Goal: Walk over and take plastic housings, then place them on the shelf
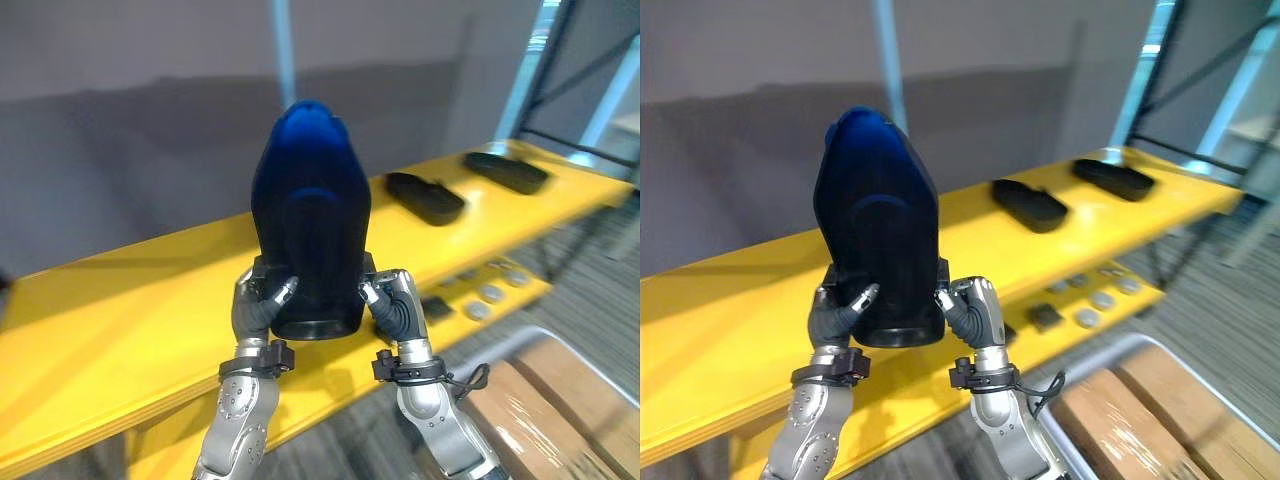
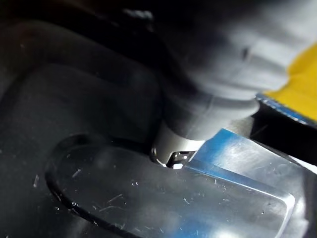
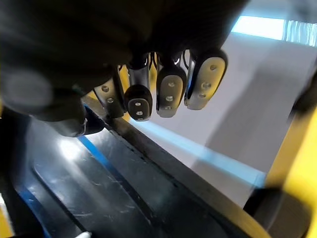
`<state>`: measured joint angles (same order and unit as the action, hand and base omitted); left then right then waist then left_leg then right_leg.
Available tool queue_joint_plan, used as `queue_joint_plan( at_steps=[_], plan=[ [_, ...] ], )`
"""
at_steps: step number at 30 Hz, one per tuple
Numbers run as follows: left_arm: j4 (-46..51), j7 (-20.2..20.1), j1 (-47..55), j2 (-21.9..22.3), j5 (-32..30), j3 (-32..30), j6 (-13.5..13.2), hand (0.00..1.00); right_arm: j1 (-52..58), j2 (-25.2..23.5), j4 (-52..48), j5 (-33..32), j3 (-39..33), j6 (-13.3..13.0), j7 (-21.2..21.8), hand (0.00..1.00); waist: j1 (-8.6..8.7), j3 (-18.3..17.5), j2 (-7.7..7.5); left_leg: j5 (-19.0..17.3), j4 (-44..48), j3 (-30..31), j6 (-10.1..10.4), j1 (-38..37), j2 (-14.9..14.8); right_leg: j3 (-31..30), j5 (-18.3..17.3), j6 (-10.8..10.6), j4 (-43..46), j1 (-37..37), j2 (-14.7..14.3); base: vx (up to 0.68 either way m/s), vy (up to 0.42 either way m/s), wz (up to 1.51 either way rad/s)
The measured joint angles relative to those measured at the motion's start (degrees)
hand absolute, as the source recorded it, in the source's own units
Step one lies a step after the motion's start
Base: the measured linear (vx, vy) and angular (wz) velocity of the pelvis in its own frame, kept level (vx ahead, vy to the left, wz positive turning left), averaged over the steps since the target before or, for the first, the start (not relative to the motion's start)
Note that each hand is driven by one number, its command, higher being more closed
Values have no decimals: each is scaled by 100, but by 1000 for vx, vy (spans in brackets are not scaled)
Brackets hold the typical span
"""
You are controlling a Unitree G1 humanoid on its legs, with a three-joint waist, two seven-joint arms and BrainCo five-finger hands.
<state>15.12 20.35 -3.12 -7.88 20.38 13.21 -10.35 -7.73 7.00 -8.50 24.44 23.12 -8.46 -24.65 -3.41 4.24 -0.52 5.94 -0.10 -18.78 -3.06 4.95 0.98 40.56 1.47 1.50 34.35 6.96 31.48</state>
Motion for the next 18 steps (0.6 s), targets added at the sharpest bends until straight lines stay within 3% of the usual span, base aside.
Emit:
queue_joint_plan(
  at_steps=[1,2,5,6,7,8,9,10,12,15,16,18],
  plan=[
    [5,2,26,-74,-177,-32,-28,100,26,-70,81,-57,2,-50,70,100,46,23,11,-55,20,380,-97,-55,-37,-1201,-452,-382,658,-413,-300,214,109,145],
    [30,2,40,-81,-254,-39,-35,100,49,-75,87,-86,2,-83,101,100,99,43,-2,-43,2,670,-143,-99,-59,-1768,-817,-494,955,-671,-643,273,36,156],
    [155,2,297,-96,-384,-44,-70,100,128,-78,124,-161,8,-146,272,100,128,93,0,-47,-3,1288,-204,-234,-39,-2497,-1378,-601,687,-1201,-1429,221,-71,132],
    [188,1,365,-101,-501,-43,-76,100,212,-79,117,-199,7,-176,329,100,173,107,-31,-27,36,1615,-165,-221,8,-2934,-1415,-632,42,-1349,-1907,150,-103,127],
    [188,-2,410,-103,-510,-41,-76,100,259,-82,114,-209,10,-178,369,100,198,107,-46,-34,46,1747,-147,-225,48,-3111,-1426,-654,-230,-1365,-2056,105,-108,115],
    [191,-11,461,-104,-520,-37,-75,100,321,-89,107,-216,11,-183,409,100,216,98,-77,-40,55,1851,-128,-233,107,-3290,-1402,-665,-488,-1378,-2168,112,-178,92],
    [279,-13,631,-117,-598,-38,-77,100,447,-138,68,-225,33,-184,507,100,212,98,-241,-76,104,2037,-67,-239,339,-3657,-1105,-484,-1149,-1374,-2285,105,-194,82],
    [298,-21,674,-98,-605,-28,-81,100,509,-124,28,-268,35,-195,534,100,211,116,-294,-115,158,2100,-14,-223,436,-3673,-1189,-540,-1245,-1331,-2225,122,-219,73],
    [339,-54,883,7,-632,65,-79,100,749,-62,-58,-510,37,-257,621,100,199,147,-86,-328,561,2377,237,161,322,-3368,-1102,-488,-1744,-1133,-2350,37,-138,58],
    [355,-70,839,17,-711,112,-80,100,829,-32,-175,-713,27,-274,644,100,247,176,-64,-402,835,2629,397,477,222,-3014,-1006,-395,-1919,-1110,-2467,41,-102,60],
    [354,-70,841,44,-712,122,-79,100,847,-7,-195,-805,17,-274,687,100,245,187,-63,-481,815,2502,576,534,160,-2926,-980,-365,-1962,-1084,-2440,63,-42,44],
    [353,-74,785,55,-710,187,-79,100,893,12,-303,-866,-64,-276,747,100,323,205,-84,-757,1251,1470,615,758,-202,-2691,-972,-359,-1983,-1043,-2259,54,27,52]
  ],
)
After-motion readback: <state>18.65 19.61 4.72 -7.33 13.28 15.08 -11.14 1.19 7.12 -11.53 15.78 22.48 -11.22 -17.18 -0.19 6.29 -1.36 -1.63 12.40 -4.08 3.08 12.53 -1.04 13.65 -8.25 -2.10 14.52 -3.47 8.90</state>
